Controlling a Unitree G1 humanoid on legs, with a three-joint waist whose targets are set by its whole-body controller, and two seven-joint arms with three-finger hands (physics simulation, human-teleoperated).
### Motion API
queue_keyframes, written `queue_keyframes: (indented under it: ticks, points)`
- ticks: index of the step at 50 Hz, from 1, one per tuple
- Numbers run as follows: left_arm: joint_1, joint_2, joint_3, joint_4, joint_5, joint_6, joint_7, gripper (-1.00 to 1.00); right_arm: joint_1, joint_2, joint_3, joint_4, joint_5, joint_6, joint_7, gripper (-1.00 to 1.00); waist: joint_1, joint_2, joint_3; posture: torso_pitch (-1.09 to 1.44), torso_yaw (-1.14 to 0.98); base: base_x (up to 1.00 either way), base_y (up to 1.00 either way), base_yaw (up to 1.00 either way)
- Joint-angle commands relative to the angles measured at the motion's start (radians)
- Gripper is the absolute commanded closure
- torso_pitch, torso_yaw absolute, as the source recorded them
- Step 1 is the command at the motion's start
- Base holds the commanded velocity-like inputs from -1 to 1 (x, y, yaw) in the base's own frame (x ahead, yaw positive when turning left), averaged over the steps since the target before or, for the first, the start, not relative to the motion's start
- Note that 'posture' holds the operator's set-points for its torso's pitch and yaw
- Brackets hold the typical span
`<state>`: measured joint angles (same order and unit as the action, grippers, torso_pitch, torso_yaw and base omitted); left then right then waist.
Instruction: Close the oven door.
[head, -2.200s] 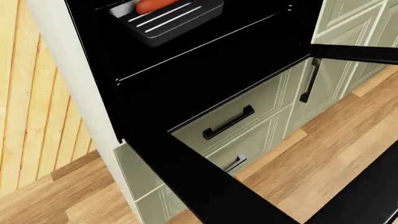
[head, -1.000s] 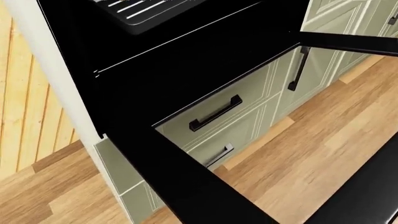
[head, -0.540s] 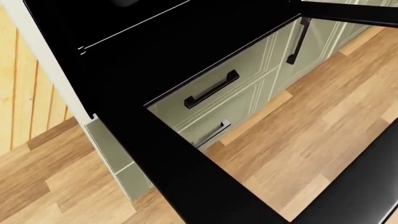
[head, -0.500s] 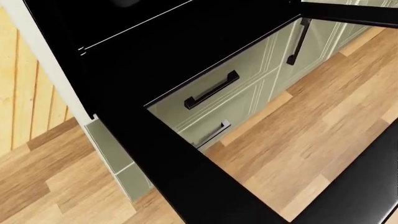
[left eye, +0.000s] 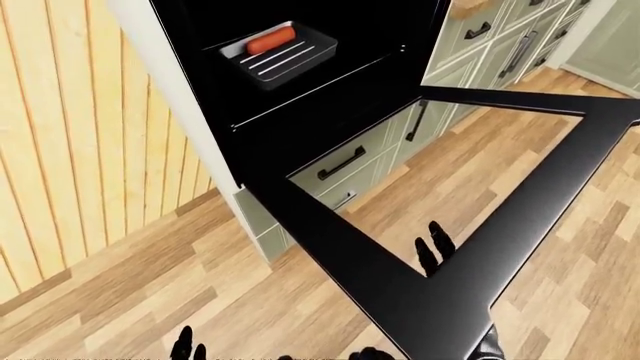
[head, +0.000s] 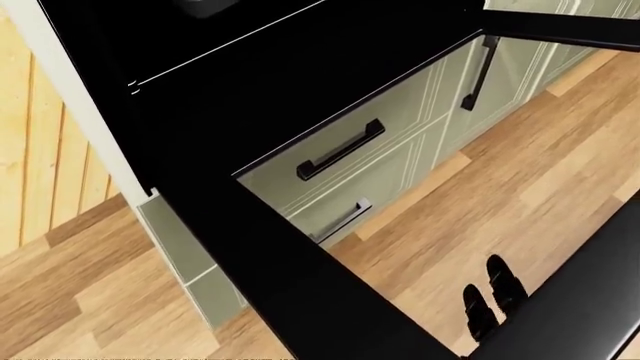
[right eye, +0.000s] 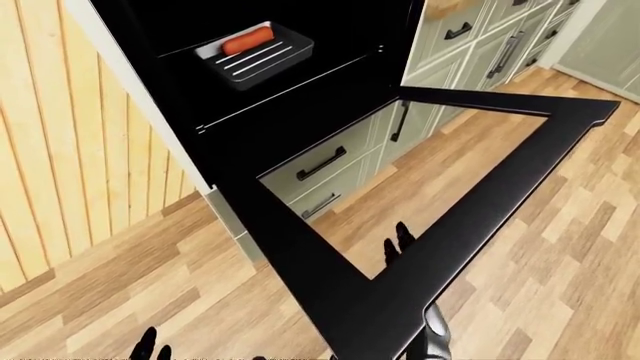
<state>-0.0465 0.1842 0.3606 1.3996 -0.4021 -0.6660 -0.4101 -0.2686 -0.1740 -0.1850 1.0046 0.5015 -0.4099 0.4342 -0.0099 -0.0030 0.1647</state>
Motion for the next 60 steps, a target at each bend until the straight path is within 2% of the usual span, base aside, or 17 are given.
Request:
queue_keyframes:
  ticks: [1, 4, 7, 11, 12, 14, 17, 20, 21, 23, 26, 32, 41, 46, 52, 60]
  points:
    - [-0.002, 0.011, 0.004, -0.012, -0.006, -0.021, -0.004, -1.00, 0.017, 0.001, 0.015, -0.171, -0.032, 0.058, -0.038, -1.00, 0.001, 0.001, -0.021, 0.22, 0.00, 0.00, 0.00, 0.00]
    - [-0.002, 0.011, 0.004, -0.012, -0.006, -0.020, -0.006, -1.00, 0.089, 0.021, 0.044, -0.440, -0.087, 0.180, -0.077, -1.00, 0.005, 0.001, -0.020, 0.22, 0.00, 0.00, 0.00, 0.00]
    - [-0.003, 0.012, 0.005, -0.012, -0.009, -0.019, -0.009, -1.00, 0.123, 0.044, 0.052, -0.617, -0.123, 0.286, -0.100, -1.00, 0.005, 0.003, -0.019, 0.22, 0.00, 0.00, 0.00, 0.00]
    - [-0.003, 0.011, 0.005, -0.012, -0.010, -0.020, -0.013, -1.00, 0.170, 0.069, 0.069, -0.806, -0.165, 0.405, -0.099, -1.00, 0.007, 0.004, -0.023, 0.22, 0.00, 0.00, 0.00, 0.00]
    - [-0.003, 0.011, 0.005, -0.012, -0.011, -0.020, -0.013, -1.00, 0.173, 0.068, 0.076, -0.817, -0.203, 0.384, -0.091, -1.00, 0.007, 0.004, -0.025, 0.22, 0.00, 0.00, 0.00, 0.00]
    - [-0.003, 0.010, 0.004, -0.012, -0.010, -0.020, -0.014, -1.00, 0.183, 0.075, 0.065, -0.889, -0.194, 0.443, -0.095, -1.00, 0.007, 0.004, -0.025, 0.22, 0.00, 0.00, 0.00, 0.00]
    - [-0.004, 0.010, 0.004, -0.012, -0.012, -0.020, -0.015, -1.00, 0.191, 0.085, 0.077, -1.015, -0.209, 0.528, -0.104, -1.00, 0.008, 0.004, -0.027, 0.22, 0.00, 0.00, 0.00, 0.00]
    - [-0.004, 0.009, 0.004, -0.012, -0.013, -0.020, -0.016, -1.00, 0.176, 0.099, 0.106, -1.146, -0.224, 0.635, -0.124, -1.00, 0.006, 0.006, -0.025, 0.22, 0.00, 0.00, 0.00, 0.00]
    - [-0.003, 0.010, 0.006, -0.012, -0.015, -0.021, -0.019, -1.00, 0.134, 0.099, 0.162, -1.364, -0.226, 0.827, -0.163, -1.00, 0.006, 0.007, -0.026, 0.22, 0.00, 0.00, 0.00, 0.00]
    - [-0.004, 0.012, 0.008, -0.012, -0.018, -0.020, -0.022, -1.00, 0.090, 0.103, 0.158, -1.414, -0.234, 0.906, -0.168, -1.00, 0.009, 0.006, -0.031, 0.22, 0.00, 0.00, 0.00, 0.00]
    - [-0.003, 0.010, 0.006, -0.012, -0.018, -0.021, -0.021, -1.00, 0.046, 0.107, 0.155, -1.418, -0.247, 0.947, -0.167, -1.00, 0.003, 0.011, -0.021, 0.22, 0.00, 0.00, 0.00, 0.00]
    - [-0.002, 0.009, 0.005, -0.012, -0.019, -0.022, -0.021, -1.00, -0.039, 0.127, 0.176, -1.488, -0.243, 1.082, -0.186, -1.00, 0.003, 0.013, -0.029, 0.22, 0.00, 0.00, 0.00, 0.00]
    - [-0.004, 0.009, 0.006, -0.012, -0.020, -0.020, -0.022, -1.00, -0.276, 0.141, 0.212, -1.463, -0.248, 1.218, -0.204, -1.00, 0.005, 0.014, -0.032, 0.22, 0.00, 0.00, 0.00, 0.00]
    - [-0.006, 0.009, 0.006, -0.012, -0.021, -0.019, -0.022, -1.00, -0.424, 0.154, 0.228, -1.350, -0.298, 1.224, -0.174, -1.00, 0.004, 0.019, -0.029, 0.22, 0.00, 0.00, 0.00, 0.00]
    - [-0.007, 0.011, 0.008, -0.012, -0.026, -0.017, -0.026, -1.00, -0.638, 0.173, 0.207, -1.070, -0.349, 1.140, -0.139, -1.00, 0.001, 0.026, -0.027, 0.22, 0.00, 0.00, 0.00, 0.00]
    - [-0.006, 0.014, 0.013, -0.011, -0.027, -0.013, -0.033, -1.00, -0.914, 0.204, 0.186, -0.542, -0.380, 0.872, -0.129, -1.00, -0.009, 0.041, -0.021, 0.22, 0.00, 0.00, 0.00, 0.00]
